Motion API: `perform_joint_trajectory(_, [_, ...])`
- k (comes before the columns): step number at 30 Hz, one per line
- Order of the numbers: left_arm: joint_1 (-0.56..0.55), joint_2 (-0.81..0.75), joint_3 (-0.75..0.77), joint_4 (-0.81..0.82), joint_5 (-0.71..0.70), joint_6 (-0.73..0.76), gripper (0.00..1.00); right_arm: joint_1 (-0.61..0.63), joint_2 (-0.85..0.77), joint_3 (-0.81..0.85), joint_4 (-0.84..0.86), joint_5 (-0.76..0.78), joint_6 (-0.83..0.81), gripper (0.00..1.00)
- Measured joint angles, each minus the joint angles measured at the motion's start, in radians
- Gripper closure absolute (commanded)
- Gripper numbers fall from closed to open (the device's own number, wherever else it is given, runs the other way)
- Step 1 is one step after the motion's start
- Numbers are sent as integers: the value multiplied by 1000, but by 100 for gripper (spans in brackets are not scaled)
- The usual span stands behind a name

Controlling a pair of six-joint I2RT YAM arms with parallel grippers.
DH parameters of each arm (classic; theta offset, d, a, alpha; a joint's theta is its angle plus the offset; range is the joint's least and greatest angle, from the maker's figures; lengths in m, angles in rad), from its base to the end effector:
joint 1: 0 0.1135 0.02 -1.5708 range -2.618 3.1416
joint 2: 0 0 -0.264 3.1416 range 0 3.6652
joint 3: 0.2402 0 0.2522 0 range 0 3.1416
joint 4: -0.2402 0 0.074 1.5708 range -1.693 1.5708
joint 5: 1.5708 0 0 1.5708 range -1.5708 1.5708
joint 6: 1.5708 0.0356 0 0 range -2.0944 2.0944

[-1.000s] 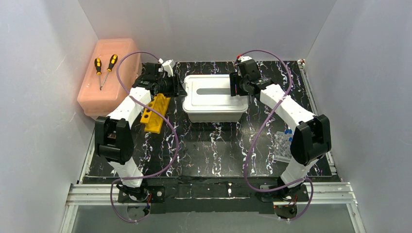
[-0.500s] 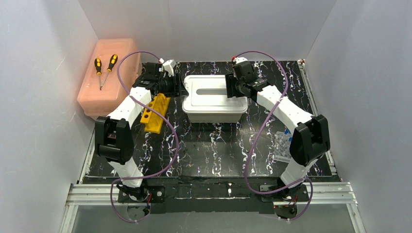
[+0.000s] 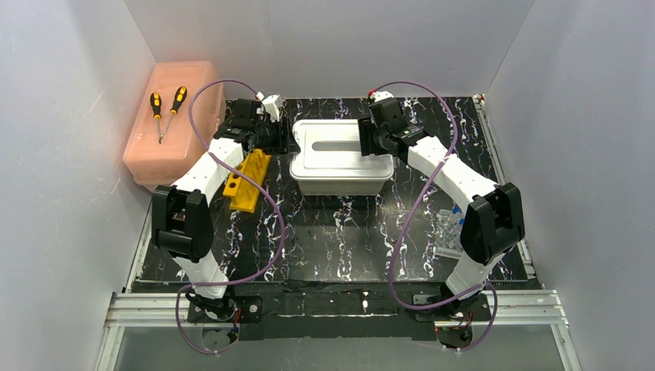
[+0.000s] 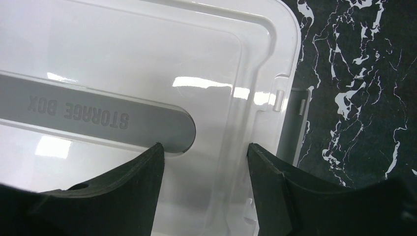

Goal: Organize the chemistry lab equipment
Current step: Close the lid of the storage box.

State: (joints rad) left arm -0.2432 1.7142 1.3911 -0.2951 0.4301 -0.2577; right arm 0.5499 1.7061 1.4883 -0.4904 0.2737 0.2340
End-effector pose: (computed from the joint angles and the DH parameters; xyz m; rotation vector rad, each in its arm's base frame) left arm 0.3805 -0.1097 0.2923 0.2330 2.2116 -0.7502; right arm 0.3375 0.1956 0.3103 -0.2126 2.2397 0.1089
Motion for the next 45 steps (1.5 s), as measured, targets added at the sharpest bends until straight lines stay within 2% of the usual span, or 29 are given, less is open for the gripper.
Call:
perform_joint_trajectory(15, [-37, 0, 18, -23, -75, 49, 55, 8, 0, -5, 2, 24, 2, 34])
perform_joint_trajectory(23, [-47, 0, 24, -23, -89, 60, 69, 12, 0, -6, 4, 38, 0, 35])
perform_joint_trajectory(27, [-53, 0, 24, -23, -103, 63, 70, 13, 0, -7, 4, 42, -1, 35])
perform_joint_trajectory(29, [-56, 0, 27, -25, -112, 64, 64, 13, -1, -7, 3, 45, -1, 31])
perform_joint_trajectory(32, [-64, 4, 46, -49, -133, 69, 55, 16, -1, -4, 0, 47, 2, 20])
perform_joint_trajectory(37, [-94, 32, 111, -123, -140, 100, 52, 37, 1, 44, -66, 28, 2, 5])
perform_joint_trajectory(42, [-130, 33, 128, -167, -119, 127, 51, 71, 3, 119, -170, -15, -2, 2])
perform_joint_trajectory(45, [-136, 33, 129, -179, -112, 138, 47, 65, 2, 153, -200, -14, -5, 2])
